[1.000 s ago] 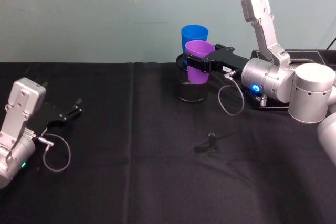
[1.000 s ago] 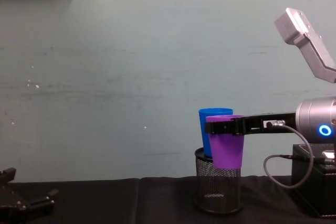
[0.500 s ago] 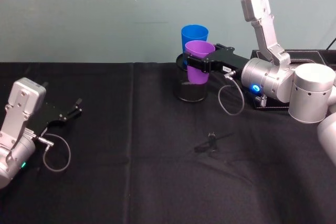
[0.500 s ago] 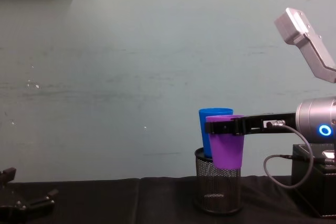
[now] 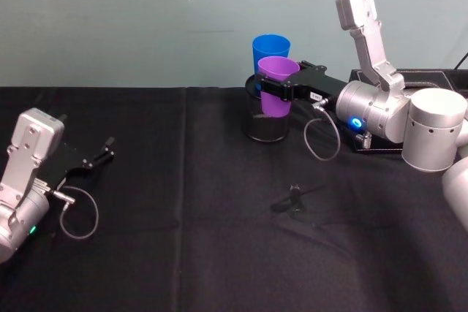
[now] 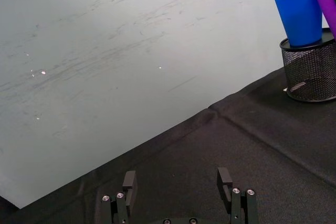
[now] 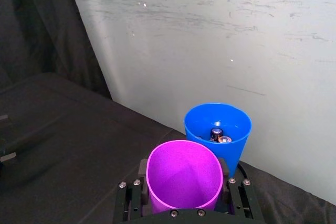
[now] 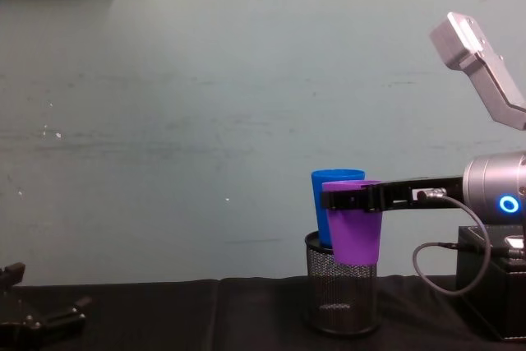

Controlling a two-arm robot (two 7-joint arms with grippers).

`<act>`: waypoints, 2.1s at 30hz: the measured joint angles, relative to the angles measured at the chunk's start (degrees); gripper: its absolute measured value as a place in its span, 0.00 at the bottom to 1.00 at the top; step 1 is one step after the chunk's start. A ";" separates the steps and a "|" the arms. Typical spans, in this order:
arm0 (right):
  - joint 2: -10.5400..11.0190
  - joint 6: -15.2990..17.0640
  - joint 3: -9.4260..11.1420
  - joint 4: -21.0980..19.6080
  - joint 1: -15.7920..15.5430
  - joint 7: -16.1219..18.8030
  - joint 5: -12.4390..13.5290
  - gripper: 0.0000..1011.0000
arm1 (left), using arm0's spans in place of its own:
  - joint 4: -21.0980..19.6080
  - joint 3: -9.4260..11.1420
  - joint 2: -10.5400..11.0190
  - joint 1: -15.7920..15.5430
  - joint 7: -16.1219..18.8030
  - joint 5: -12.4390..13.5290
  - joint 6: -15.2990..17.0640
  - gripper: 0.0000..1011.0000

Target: Pick up one cup with a gripper and tap it against the other cup.

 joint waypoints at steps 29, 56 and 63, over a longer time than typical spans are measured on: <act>0.00 0.00 0.00 0.00 0.00 0.00 0.00 0.73 | 0.00 0.00 0.00 0.00 0.00 0.00 0.00 0.99; 0.00 0.00 0.00 0.00 0.00 0.00 0.00 0.73 | 0.00 0.00 0.00 0.00 0.00 0.00 0.00 0.99; 0.00 0.00 0.00 0.00 0.00 0.00 0.00 0.73 | 0.00 0.00 0.00 0.00 0.00 0.00 0.00 0.99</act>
